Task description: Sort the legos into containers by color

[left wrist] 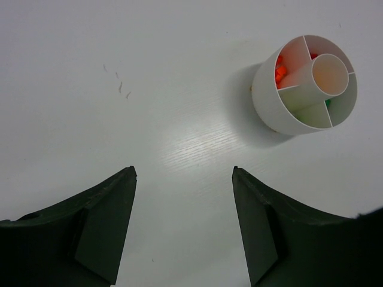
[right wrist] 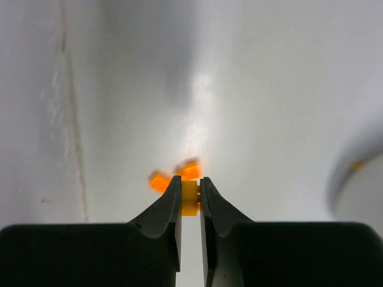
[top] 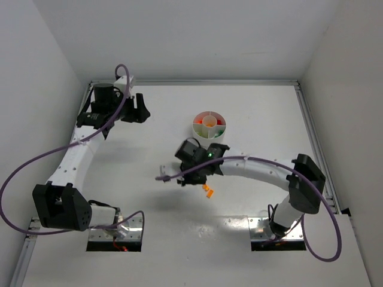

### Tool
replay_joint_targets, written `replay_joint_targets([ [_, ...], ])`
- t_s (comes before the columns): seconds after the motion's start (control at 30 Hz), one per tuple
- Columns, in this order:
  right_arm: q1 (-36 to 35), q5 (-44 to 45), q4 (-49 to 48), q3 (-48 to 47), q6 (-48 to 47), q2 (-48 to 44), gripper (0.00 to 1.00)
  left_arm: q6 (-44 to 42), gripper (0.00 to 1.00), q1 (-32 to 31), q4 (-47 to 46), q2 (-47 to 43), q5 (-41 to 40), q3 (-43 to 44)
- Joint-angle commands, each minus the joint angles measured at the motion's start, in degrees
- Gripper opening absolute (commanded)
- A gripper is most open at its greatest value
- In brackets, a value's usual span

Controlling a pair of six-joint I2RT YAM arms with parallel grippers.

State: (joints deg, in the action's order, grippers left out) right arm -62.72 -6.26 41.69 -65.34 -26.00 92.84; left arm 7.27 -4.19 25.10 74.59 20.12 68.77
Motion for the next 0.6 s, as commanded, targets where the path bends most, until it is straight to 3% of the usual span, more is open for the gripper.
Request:
replay_joint_targets([
  [0.0, 4.2, -1.3, 0.6, -11.8, 4.8, 2.0, 0.0, 0.6, 0.71, -1.1, -2.5, 1.4, -0.5, 3.9],
  [0.2, 15.7, 0.0, -0.2, -29.1, 9.4, 10.2, 0.0, 1.8, 0.71, -3.0, -3.1, 6.0, -2.3, 7.8],
  [0.4, 27.9, -0.8, -0.2, -34.9, 12.9, 15.5, 0.0, 4.0, 0.71, -4.9, -4.2, 8.6, -2.8, 9.2],
  [0.57, 31.6, -0.2, -0.1, -38.2, 12.9, 19.0, 0.0, 4.0, 0.72, -6.0, -4.7, 9.2, -3.5, 8.7],
])
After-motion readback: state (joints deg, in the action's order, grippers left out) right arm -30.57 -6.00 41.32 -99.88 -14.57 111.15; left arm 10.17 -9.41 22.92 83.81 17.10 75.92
